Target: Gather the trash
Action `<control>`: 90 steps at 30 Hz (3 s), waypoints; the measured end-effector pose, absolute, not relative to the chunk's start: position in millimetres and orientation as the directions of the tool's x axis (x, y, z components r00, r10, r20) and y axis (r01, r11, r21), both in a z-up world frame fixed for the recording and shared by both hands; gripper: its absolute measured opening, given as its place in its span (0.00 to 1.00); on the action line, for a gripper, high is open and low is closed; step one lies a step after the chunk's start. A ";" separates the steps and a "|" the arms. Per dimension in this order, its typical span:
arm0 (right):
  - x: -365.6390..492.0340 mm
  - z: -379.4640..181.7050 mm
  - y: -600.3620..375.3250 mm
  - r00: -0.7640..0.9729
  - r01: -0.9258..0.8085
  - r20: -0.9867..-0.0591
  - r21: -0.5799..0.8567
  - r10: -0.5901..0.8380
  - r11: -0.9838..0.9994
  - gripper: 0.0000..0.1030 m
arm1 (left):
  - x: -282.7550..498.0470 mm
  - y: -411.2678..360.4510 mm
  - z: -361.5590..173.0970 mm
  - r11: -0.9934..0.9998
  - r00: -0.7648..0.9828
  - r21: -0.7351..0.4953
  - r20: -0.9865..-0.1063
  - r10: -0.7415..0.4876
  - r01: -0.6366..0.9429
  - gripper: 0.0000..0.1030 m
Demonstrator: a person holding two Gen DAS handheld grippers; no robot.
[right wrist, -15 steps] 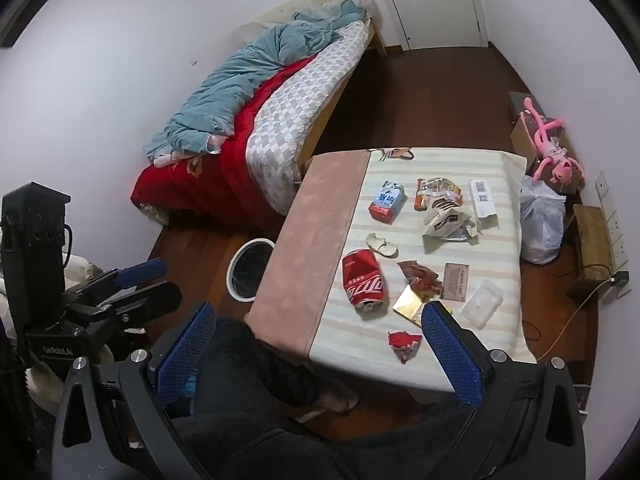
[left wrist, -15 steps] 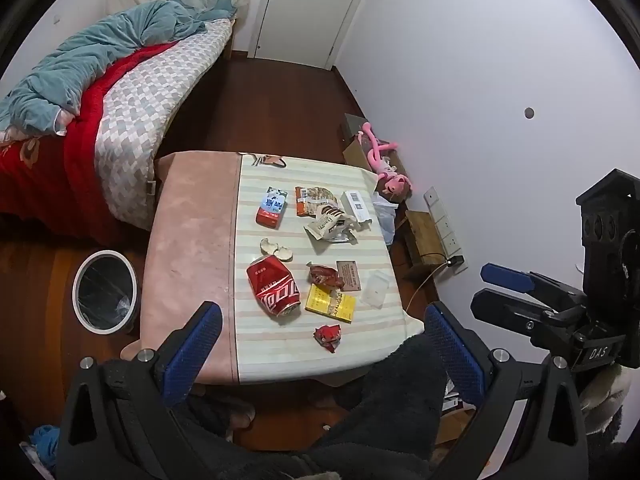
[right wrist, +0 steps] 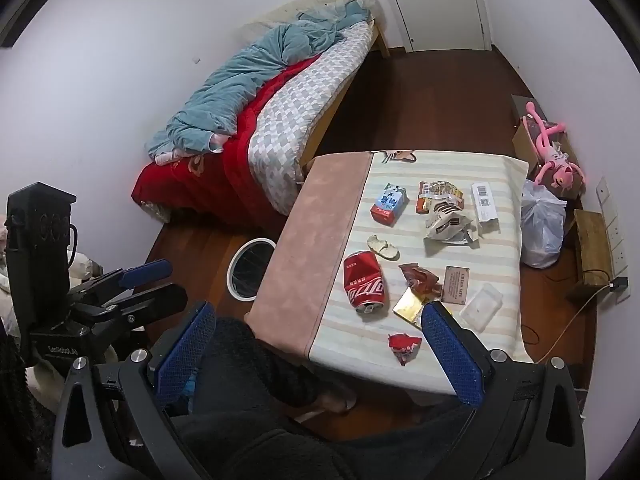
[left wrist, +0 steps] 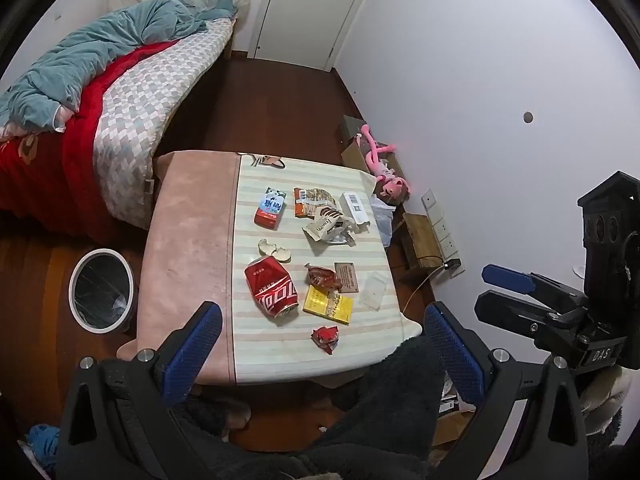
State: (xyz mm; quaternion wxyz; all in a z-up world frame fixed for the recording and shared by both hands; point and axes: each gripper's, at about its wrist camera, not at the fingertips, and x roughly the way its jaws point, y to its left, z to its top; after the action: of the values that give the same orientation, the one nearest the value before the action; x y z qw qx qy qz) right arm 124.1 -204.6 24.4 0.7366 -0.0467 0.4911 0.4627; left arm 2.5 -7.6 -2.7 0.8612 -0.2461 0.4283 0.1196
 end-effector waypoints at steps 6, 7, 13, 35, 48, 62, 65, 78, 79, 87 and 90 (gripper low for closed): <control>125.4 24.2 -204.4 0.089 -0.729 -0.766 0.386 0.637 0.565 1.00 | 2.3 -6.7 -5.4 0.848 0.607 -0.328 -0.794 -0.010 -0.416 1.00; 124.8 23.8 -204.3 0.090 -0.731 -0.767 0.383 0.636 0.565 1.00 | 4.0 -7.5 -6.7 0.848 0.607 -0.327 -0.795 -0.009 -0.416 1.00; 123.5 24.4 -203.9 0.095 -0.735 -0.773 0.370 0.627 0.568 1.00 | 5.2 -10.8 -9.4 0.848 0.608 -0.328 -0.794 -0.008 -0.416 1.00; 127.1 25.7 -212.2 0.096 -0.735 -0.770 0.373 0.630 0.567 1.00 | 8.4 -5.7 -12.0 0.845 0.608 -0.337 -0.794 -0.018 -0.415 1.00; 124.9 25.8 -206.5 0.100 -0.739 -0.772 0.365 0.628 0.566 1.00 | 9.5 -6.4 -9.8 0.849 0.611 -0.337 -0.791 -0.021 -0.407 1.00; 125.6 26.7 -207.2 0.101 -0.739 -0.772 0.364 0.627 0.567 1.00 | 9.3 -6.5 -7.4 0.851 0.612 -0.337 -0.790 -0.022 -0.404 1.00; 126.2 27.3 -207.0 0.100 -0.739 -0.772 0.364 0.628 0.566 1.00 | 11.2 -7.1 -5.1 0.851 0.613 -0.336 -0.790 -0.021 -0.404 1.00; 130.6 29.0 -206.7 0.102 -0.739 -0.767 0.368 0.633 0.565 1.00 | 12.5 -6.9 0.4 0.855 0.614 -0.329 -0.789 -0.016 -0.400 1.00; 131.4 29.1 -206.5 0.102 -0.739 -0.767 0.368 0.633 0.565 1.00 | 12.5 -6.9 0.6 0.856 0.613 -0.327 -0.790 -0.015 -0.400 1.00; 139.8 31.1 -205.3 0.116 -0.727 -0.760 0.373 0.639 0.576 1.00 | 17.9 0.6 -3.0 0.852 0.593 -0.287 -0.805 0.034 -0.438 1.00; 148.1 22.2 -210.3 0.150 -0.689 -0.765 0.373 0.626 0.621 1.00 | 32.8 13.2 -21.4 0.841 0.556 -0.192 -0.818 0.148 -0.507 1.00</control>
State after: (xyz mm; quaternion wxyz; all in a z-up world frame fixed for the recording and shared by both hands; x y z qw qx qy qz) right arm 148.1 -210.3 22.2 0.7576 -0.0324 0.4863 0.4342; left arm 32.8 13.2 -21.4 0.8571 -0.2078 0.4309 0.1910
